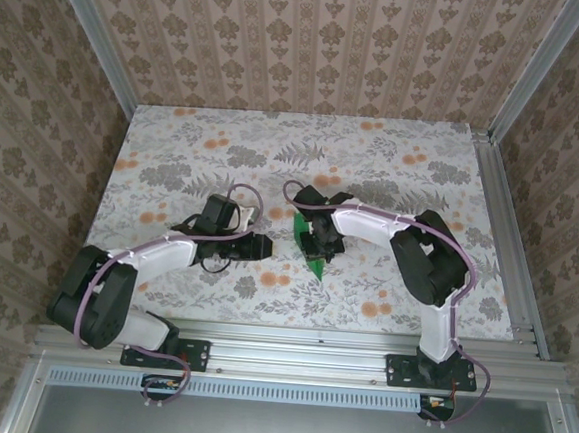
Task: Fold a paper plane with a square sheet of paper (pick it up from the middle)
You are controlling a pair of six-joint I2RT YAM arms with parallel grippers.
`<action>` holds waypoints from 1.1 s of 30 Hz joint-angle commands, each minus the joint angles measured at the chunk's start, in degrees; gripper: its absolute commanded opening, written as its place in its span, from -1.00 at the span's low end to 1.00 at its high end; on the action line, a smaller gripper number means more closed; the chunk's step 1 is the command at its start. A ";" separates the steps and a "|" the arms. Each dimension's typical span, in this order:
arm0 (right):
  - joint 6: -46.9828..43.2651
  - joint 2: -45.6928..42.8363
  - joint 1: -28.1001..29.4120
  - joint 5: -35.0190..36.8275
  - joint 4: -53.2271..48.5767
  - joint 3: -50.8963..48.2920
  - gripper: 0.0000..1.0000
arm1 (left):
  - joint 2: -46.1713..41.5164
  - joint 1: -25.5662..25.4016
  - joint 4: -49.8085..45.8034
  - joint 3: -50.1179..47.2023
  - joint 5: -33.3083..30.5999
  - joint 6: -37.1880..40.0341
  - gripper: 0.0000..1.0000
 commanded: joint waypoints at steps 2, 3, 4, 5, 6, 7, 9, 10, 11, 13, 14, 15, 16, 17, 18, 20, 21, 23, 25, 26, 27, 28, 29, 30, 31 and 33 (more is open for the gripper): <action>-0.33 3.41 1.37 3.01 -1.63 1.03 -0.55 | 1.30 0.53 1.43 -0.99 1.76 1.18 -0.15; -0.31 3.70 1.50 3.32 -2.06 1.42 -0.55 | 1.43 0.50 1.50 -1.01 1.86 1.21 -0.15; -0.40 3.98 1.80 3.92 -2.62 1.91 -0.55 | 1.67 0.54 1.62 -1.10 1.98 1.21 -0.15; -0.43 4.25 2.00 4.51 -3.24 2.29 -0.55 | 1.85 0.54 1.72 -1.10 1.97 1.20 -0.15; -0.41 4.39 2.08 4.67 -3.41 2.52 -0.54 | 1.91 0.53 1.83 -1.11 2.06 1.15 -0.15; -0.36 4.38 2.18 4.67 -3.37 2.65 -0.54 | 2.05 0.46 2.01 -1.10 2.12 1.17 -0.15; -0.27 4.35 2.23 4.93 -3.72 3.00 -0.54 | 2.23 0.53 2.26 -0.90 2.37 0.97 -0.15; -0.29 4.16 2.22 5.17 -3.94 3.26 -0.54 | 2.30 0.50 2.28 -0.90 2.43 0.97 -0.15; -0.39 4.05 2.29 5.50 -4.31 3.47 -0.54 | 2.28 0.52 2.20 -0.77 2.51 0.99 -0.15; -0.56 3.04 2.32 5.86 -4.88 3.85 -0.51 | 2.24 0.45 1.78 -0.34 2.52 1.21 -0.14; -0.67 2.24 2.30 6.23 -5.26 4.02 -0.48 | 2.22 0.49 1.28 0.07 2.47 1.51 -0.14; -0.75 1.61 2.22 6.40 -5.71 4.20 -0.47 | 2.15 0.48 0.71 0.43 2.36 1.80 -0.14; -0.91 0.79 2.29 6.53 -6.19 4.37 -0.48 | 1.90 0.48 -0.23 1.10 2.02 2.31 -0.14; -1.12 -0.19 2.20 6.60 -6.55 4.58 -0.47 | 1.50 0.49 -1.42 1.92 1.55 3.05 -0.13; -1.23 -1.06 2.25 6.58 -6.87 4.61 -0.45 | 1.08 0.46 -2.77 2.71 1.02 3.83 -0.12; -1.85 -3.19 2.21 6.46 -7.66 4.99 -0.40 | -0.04 0.46 -6.22 4.93 -0.77 6.19 -0.09; -2.13 -4.11 2.09 6.08 -7.81 5.00 -0.37 | -0.58 0.53 -7.73 5.93 -1.67 7.32 -0.08; -2.77 -6.33 1.71 4.76 -8.14 4.95 -0.32 | -1.74 0.52 -11.04 8.28 -4.12 9.70 0.02; -3.40 -8.61 1.03 3.35 -7.99 4.49 -0.32 | -2.78 0.49 -13.85 10.26 -6.66 11.94 0.04; -3.97 -9.97 0.39 2.74 -7.73 4.16 -0.31 | -3.32 0.50 -15.27 11.16 -8.39 13.25 0.07; -4.45 -11.21 -0.08 2.12 -7.24 3.52 -0.31 | -3.74 0.49 -16.28 11.82 -10.13 14.05 0.16; -5.02 -12.63 -0.86 1.05 -6.45 2.74 -0.30 | -4.31 0.60 -17.05 12.45 -12.07 15.01 0.22; -5.99 -13.97 -1.77 -0.42 -5.33 1.90 -0.27 | -4.88 0.63 -17.58 12.95 -13.80 16.40 0.27; -6.87 -14.90 -2.41 -1.47 -4.63 1.22 -0.26 | -5.36 0.65 -17.97 13.38 -15.30 17.35 0.33; -8.23 -16.54 -3.33 -2.50 -3.51 0.23 -0.24 | -5.87 0.70 -18.43 13.89 -17.43 18.45 0.38; -10.56 -19.33 -4.39 -3.04 -1.31 -1.75 -0.16 | -6.84 0.90 -17.95 14.00 -21.12 20.35 0.57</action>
